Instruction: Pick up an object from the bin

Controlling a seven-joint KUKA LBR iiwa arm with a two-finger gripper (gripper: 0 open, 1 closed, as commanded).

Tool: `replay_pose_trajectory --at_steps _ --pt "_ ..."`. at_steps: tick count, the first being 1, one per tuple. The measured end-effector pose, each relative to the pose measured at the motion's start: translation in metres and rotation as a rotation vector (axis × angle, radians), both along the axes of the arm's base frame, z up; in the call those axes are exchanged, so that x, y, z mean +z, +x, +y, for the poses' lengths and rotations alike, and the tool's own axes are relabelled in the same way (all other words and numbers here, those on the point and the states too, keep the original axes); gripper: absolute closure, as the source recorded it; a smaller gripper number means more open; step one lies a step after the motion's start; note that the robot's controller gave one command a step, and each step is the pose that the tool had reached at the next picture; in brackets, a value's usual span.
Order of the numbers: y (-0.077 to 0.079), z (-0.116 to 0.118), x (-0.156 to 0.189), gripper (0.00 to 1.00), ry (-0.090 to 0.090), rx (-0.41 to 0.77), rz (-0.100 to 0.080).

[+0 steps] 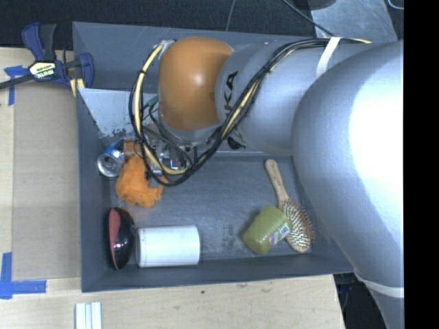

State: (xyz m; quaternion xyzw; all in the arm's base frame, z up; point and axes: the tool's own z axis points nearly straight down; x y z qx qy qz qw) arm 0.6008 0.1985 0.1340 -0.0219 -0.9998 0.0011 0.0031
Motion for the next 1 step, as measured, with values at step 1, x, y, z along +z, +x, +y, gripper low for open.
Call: replay_pose_trajectory --at_steps 1 --pt "0.0261 -0.0498 0.1472 1.00 0.001 -0.040 -0.012"
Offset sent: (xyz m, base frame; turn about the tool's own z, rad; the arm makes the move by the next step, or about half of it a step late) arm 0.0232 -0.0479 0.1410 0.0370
